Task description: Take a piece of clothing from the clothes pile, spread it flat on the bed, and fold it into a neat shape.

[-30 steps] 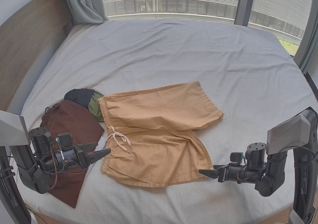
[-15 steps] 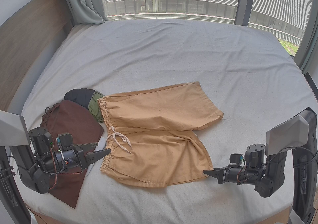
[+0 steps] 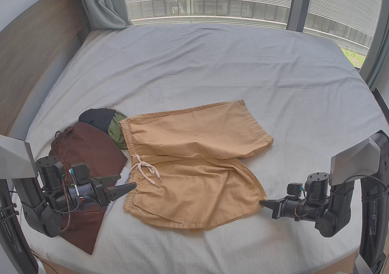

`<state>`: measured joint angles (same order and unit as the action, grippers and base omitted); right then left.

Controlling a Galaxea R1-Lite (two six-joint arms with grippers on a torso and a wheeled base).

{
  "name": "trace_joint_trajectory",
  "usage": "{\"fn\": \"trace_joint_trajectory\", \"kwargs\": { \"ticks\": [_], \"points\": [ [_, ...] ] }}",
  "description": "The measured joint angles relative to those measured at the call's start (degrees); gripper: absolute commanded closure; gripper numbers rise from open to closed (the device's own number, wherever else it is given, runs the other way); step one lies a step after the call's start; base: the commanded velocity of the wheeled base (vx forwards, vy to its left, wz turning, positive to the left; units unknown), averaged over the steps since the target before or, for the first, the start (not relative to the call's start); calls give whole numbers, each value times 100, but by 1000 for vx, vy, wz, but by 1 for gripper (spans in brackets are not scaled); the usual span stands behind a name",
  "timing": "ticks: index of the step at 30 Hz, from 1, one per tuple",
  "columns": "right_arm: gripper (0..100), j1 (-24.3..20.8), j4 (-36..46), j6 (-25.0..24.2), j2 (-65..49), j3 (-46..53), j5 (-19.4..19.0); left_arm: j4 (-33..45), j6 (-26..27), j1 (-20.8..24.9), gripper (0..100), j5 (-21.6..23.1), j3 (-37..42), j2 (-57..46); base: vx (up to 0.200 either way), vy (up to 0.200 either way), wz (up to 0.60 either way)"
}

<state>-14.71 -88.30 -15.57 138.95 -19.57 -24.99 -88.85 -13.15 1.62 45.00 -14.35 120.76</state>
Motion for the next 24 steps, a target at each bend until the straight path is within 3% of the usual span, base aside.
{"fn": "trace_joint_trajectory", "kwargs": {
  "ticks": [6,24],
  "points": [
    [100,385,2,95,-85,-315,11,0,5,9,0,2,-1,24,0,0,0],
    [100,686,2,374,-66,-1495,367,0,10,24,0,11,2,71,0,0,0]
  ]
}}
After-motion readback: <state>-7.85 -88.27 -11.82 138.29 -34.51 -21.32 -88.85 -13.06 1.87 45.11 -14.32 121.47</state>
